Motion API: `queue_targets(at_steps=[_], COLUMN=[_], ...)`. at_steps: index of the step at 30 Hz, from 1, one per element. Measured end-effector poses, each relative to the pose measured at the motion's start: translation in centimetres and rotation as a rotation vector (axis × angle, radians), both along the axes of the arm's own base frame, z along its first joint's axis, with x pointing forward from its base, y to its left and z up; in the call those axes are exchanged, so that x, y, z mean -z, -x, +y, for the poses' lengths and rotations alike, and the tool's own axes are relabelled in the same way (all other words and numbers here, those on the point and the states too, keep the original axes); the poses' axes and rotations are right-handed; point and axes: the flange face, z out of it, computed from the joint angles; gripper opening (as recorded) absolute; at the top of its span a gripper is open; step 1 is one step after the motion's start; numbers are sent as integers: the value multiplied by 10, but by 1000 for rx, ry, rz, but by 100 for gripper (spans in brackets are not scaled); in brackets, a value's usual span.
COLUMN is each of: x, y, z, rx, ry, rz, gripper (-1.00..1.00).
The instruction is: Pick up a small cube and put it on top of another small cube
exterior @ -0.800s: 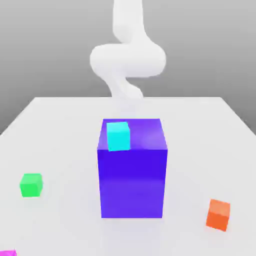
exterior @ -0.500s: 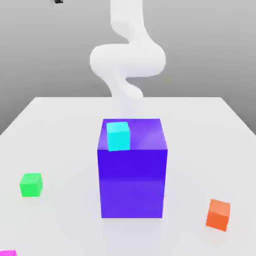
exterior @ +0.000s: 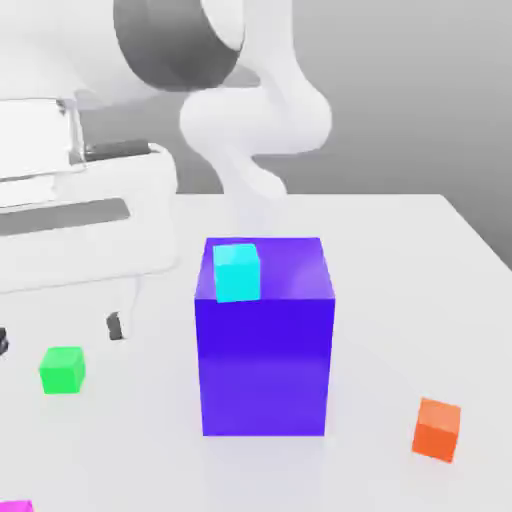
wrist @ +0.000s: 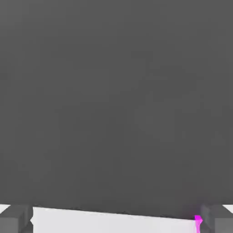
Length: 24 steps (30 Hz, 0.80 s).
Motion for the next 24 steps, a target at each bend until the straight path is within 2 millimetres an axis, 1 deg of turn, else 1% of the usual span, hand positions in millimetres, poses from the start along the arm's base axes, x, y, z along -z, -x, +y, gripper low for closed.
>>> queue_targets(at_steps=[5, 11, 13, 15, 16, 21, 22, 23, 24], x=[73, 152, 181, 214, 227, 227, 234, 228, 216], y=[-1, 13, 16, 17, 18, 18, 18, 18, 18], z=[-34, -78, -86, -88, -88, -88, -88, -88, -89], rx=[-15, -41, -49, -51, -51, -51, -51, -51, -52], ry=[39, 107, 123, 127, 127, 124, 125, 126, 126], rz=[92, 201, 222, 227, 228, 229, 229, 229, 229], gripper=[0, 0, 0, 0, -100, -100, -100, -100, -100])
